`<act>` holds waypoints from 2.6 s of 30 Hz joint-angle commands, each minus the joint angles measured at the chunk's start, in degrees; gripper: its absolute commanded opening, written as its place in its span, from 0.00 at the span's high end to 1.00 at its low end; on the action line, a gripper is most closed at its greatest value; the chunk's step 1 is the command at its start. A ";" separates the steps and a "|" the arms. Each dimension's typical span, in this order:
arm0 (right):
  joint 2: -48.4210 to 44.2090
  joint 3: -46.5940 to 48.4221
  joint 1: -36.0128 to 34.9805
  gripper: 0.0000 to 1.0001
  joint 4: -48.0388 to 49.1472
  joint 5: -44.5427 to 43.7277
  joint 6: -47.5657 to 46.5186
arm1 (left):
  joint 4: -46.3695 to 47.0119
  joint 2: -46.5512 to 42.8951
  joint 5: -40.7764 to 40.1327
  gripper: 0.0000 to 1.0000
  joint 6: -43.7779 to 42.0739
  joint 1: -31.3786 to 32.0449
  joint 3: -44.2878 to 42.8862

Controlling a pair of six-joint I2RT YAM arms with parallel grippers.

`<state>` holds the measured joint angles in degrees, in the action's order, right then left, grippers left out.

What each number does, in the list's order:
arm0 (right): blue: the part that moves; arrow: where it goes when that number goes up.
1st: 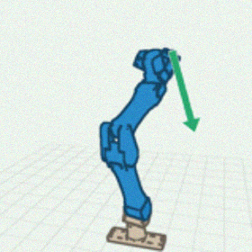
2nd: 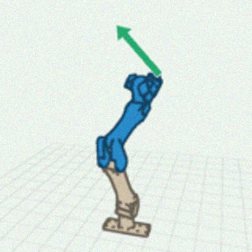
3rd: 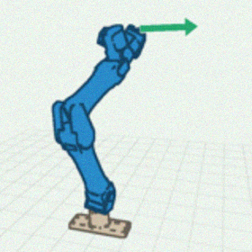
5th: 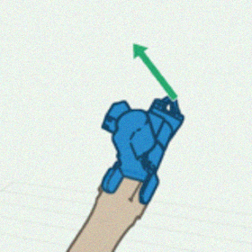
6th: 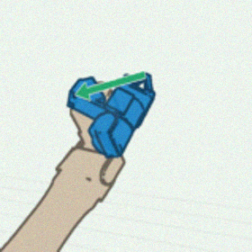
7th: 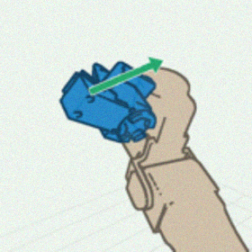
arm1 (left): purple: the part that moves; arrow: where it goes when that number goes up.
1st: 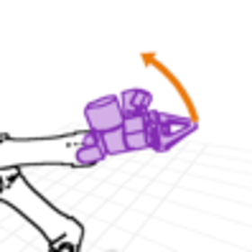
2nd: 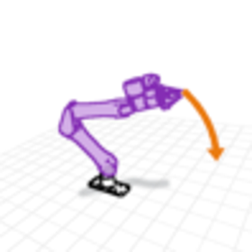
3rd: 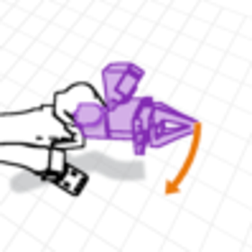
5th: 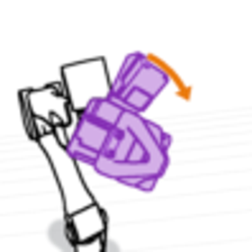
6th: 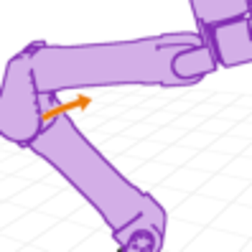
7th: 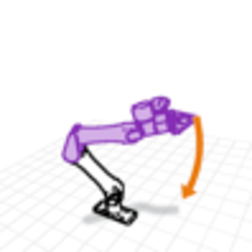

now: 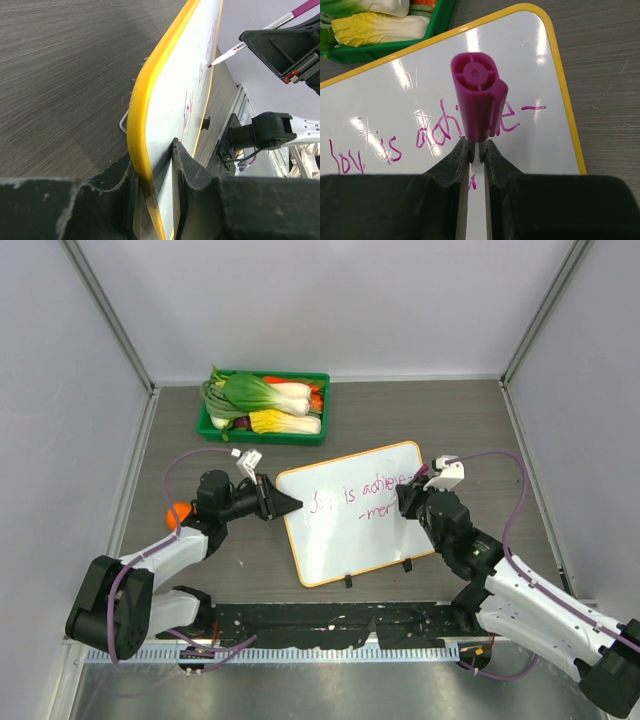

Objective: Write a sentence on the whiteboard

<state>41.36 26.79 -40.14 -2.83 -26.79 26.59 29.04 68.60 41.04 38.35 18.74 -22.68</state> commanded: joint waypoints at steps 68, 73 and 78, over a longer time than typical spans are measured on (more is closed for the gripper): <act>-2.07 -0.59 1.21 0.99 -0.77 -4.33 -0.40 | -4.69 0.75 -7.73 1.00 -9.52 0.07 1.58; -3.04 -0.24 1.64 0.99 -2.35 -5.91 -0.05 | -4.60 0.92 -7.81 1.00 -9.43 0.24 1.67; -2.96 0.28 1.91 0.99 -2.36 -6.44 0.22 | -4.52 1.01 -7.64 1.00 -9.43 0.07 1.58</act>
<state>38.35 25.19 -38.76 -3.95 -29.74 27.16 28.91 68.38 40.97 38.33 18.76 -22.63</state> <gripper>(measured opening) 0.178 0.261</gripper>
